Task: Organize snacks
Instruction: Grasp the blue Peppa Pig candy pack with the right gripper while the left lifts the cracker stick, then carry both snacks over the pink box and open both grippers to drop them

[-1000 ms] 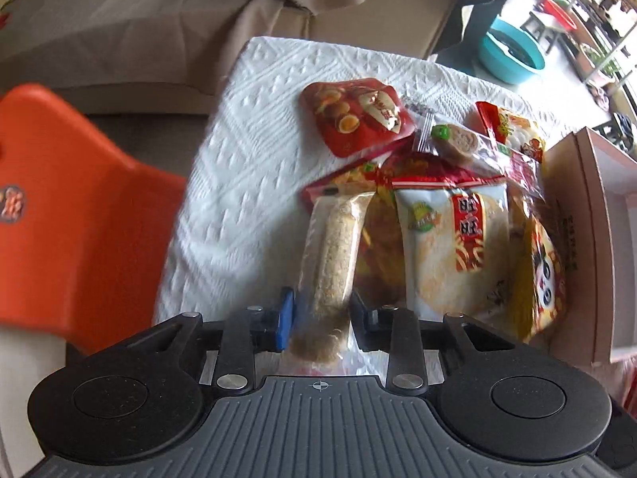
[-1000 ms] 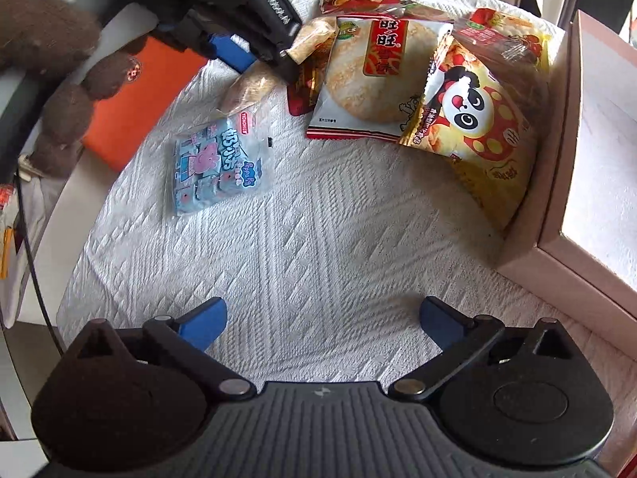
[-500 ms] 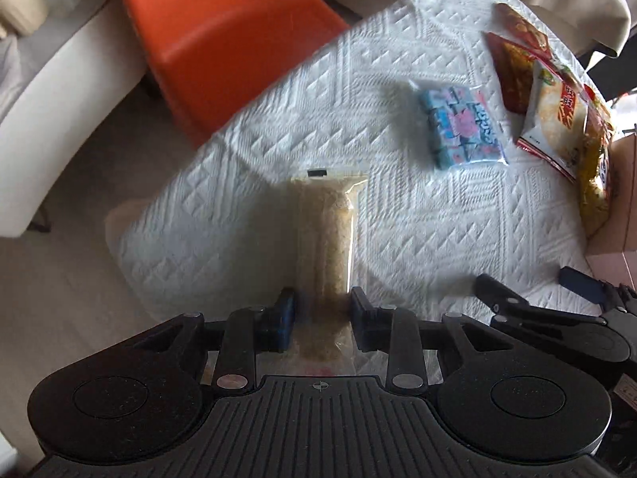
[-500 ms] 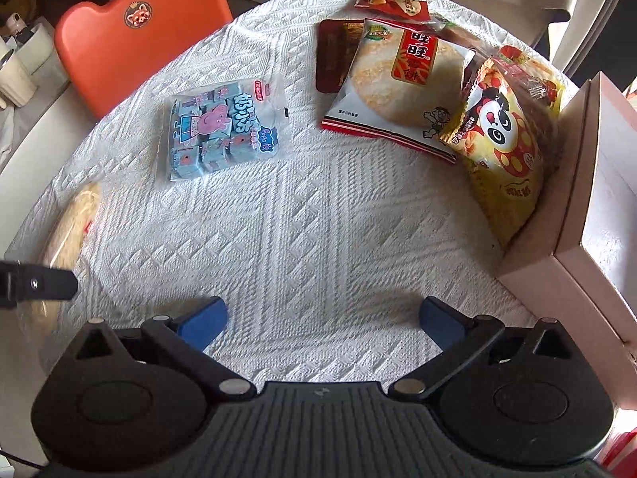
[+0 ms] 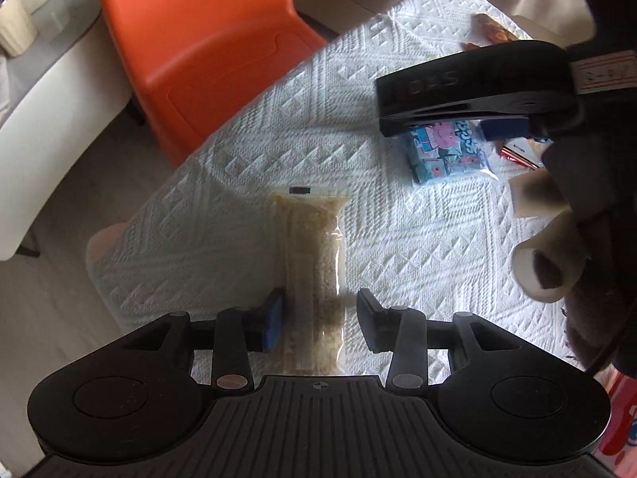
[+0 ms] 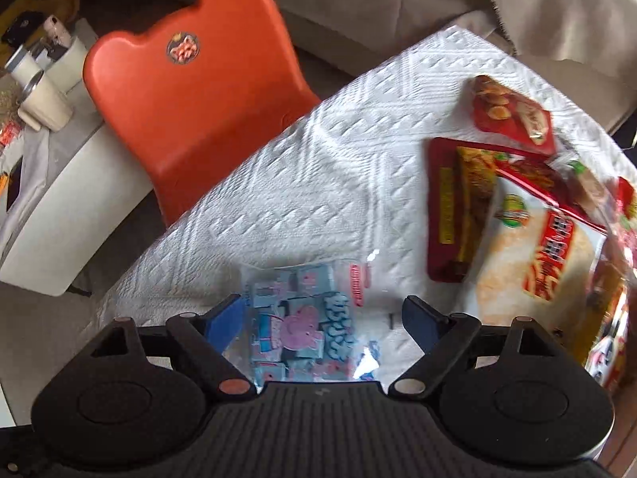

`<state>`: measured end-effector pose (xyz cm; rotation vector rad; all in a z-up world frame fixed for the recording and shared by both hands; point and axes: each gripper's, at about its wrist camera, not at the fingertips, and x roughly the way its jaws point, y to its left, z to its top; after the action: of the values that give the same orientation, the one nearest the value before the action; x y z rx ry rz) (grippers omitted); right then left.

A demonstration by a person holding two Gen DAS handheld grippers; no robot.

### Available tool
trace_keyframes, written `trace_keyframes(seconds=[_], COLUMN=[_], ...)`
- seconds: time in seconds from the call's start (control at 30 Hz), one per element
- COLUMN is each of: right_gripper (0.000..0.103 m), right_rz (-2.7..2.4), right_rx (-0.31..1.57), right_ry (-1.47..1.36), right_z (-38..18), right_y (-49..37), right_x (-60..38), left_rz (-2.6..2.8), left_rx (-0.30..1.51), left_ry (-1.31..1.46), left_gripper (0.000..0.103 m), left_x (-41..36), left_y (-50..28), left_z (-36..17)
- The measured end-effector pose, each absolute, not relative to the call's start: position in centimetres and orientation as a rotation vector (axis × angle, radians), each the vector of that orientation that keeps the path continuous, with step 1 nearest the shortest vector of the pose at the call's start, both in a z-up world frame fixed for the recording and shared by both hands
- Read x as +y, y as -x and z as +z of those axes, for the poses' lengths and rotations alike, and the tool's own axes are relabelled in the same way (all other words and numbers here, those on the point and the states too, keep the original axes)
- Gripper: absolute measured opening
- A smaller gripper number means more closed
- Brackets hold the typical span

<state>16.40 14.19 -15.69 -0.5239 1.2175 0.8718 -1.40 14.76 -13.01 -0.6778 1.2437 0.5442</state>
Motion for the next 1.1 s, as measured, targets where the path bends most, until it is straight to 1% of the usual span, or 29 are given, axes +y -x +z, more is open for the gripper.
trace_keyframes(seconds=[0.1, 0.17, 0.3, 0.4, 0.47, 0.5, 0.57, 0.6, 0.67, 0.77, 0.9, 0.93, 1.07, 1.1], right_gripper=[0.086, 0.080, 0.078, 0.080, 0.082, 0.084, 0.091, 0.093, 0.100, 0.101, 0.099, 0.098, 0.098, 0.098], right_rz=[0.851, 0.838, 0.816, 0.833, 0.841, 0.827, 0.779, 0.749, 0.706, 0.630, 0.474, 0.446, 0.436, 0.420], right_rx=[1.164, 1.178, 1.242, 1.243, 1.205, 1.175, 1.109, 1.079, 1.062, 1.178, 1.247, 1.265, 1.347, 1.363], right_ry=[0.592, 0.556, 0.565, 0.637, 0.685, 0.696, 0.676, 0.646, 0.580, 0.433, 0.293, 0.239, -0.058, -0.083], right_z=[-15.6, -14.9, -14.5, -14.6, -14.5, -14.5, -14.3, -14.4, -14.8, -15.2, -14.6, -14.2, -13.9, -14.3], right_y=[-14.8, -14.4, -13.9, -11.3, -9.0, -8.1, -6.7, -6.2, -5.6, -6.2, -6.7, -6.7, -7.4, -7.7], right_x=[14.5, 12.7, 7.9, 4.4, 1.7, 0.5, -1.9, -3.2, -5.4, -8.0, -9.9, -10.1, -8.3, -7.2], left_rz=[0.519, 0.503, 0.468, 0.456, 0.449, 0.436, 0.414, 0.409, 0.399, 0.345, 0.291, 0.283, 0.264, 0.259], left_rx=[1.252, 1.257, 1.275, 1.296, 1.314, 1.334, 1.361, 1.366, 1.370, 1.356, 1.356, 1.360, 1.361, 1.360], left_ry=[0.683, 0.695, 0.712, 0.703, 0.675, 0.636, 0.544, 0.501, 0.418, 0.379, 0.383, 0.385, 0.393, 0.388], left_gripper=[0.045, 0.045, 0.045, 0.046, 0.049, 0.049, 0.046, 0.045, 0.038, 0.034, 0.034, 0.034, 0.034, 0.034], left_x=[15.1, 15.4, 16.0, 16.0, 15.8, 15.4, 14.5, 14.0, 13.1, 12.6, 12.6, 12.6, 13.0, 13.1], left_y=[1.6, 1.7, 1.5, 1.1, 0.5, 0.1, -0.6, -0.7, -0.7, 0.1, 0.7, 0.7, 1.2, 1.4], left_z=[-13.0, -13.0, -13.0, -13.0, -13.1, -13.1, -13.1, -13.1, -13.0, -12.9, -12.8, -12.8, -12.2, -12.0])
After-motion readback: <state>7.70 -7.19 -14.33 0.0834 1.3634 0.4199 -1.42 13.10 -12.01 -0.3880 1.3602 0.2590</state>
